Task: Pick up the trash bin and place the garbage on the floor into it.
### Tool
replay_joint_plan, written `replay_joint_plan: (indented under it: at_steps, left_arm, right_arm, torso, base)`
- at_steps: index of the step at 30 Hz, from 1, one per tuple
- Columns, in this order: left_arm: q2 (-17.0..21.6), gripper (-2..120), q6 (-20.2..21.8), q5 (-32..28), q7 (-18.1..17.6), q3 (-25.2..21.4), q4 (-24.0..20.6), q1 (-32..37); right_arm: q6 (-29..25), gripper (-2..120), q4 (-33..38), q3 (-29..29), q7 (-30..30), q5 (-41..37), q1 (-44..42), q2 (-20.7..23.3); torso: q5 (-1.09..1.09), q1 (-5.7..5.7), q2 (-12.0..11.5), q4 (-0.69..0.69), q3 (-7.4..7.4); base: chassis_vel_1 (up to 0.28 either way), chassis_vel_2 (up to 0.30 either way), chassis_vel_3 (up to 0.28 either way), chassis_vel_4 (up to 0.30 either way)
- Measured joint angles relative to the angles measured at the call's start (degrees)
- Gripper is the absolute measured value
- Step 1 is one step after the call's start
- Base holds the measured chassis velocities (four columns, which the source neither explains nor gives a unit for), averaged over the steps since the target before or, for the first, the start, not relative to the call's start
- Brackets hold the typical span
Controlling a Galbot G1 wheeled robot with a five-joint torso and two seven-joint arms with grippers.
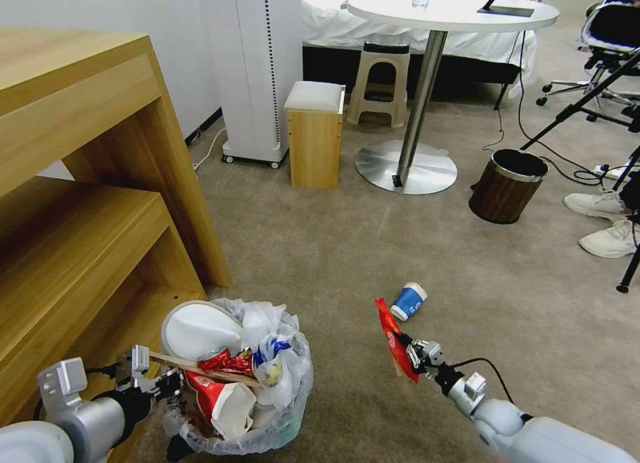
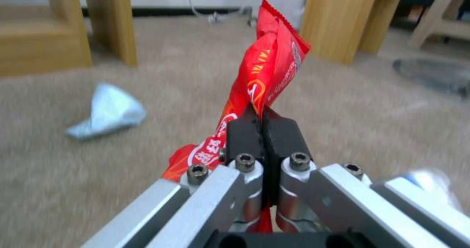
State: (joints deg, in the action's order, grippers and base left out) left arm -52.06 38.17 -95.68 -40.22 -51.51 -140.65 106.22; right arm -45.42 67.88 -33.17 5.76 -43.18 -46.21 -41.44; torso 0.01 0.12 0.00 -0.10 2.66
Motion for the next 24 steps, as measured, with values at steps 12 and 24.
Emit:
replay_joint_plan:
  at_steps: [12,24]
  left_arm:
    - [0.4,0,0.5,1.5,0.9,2.0,2.1,-1.0]
    - [0.0,0,0.7,2.9,2.1,3.4,3.4,-2.3]
  right_arm:
    - [-0.1,0,11.8,1.5,0.0,-0.5,2.4,5.3]
    - [3.2,0,26.4,-1.2,-0.8,-2.3,8.7,9.2]
  torso:
    - [-0.03,0.0,0.0,-0.01,0.0]
    - [-0.02,0.0,0.0,0.0,0.0]
  base:
    - [0.0,0.0,0.0,0.0]
    - [0.0,0.0,0.0,0.0]
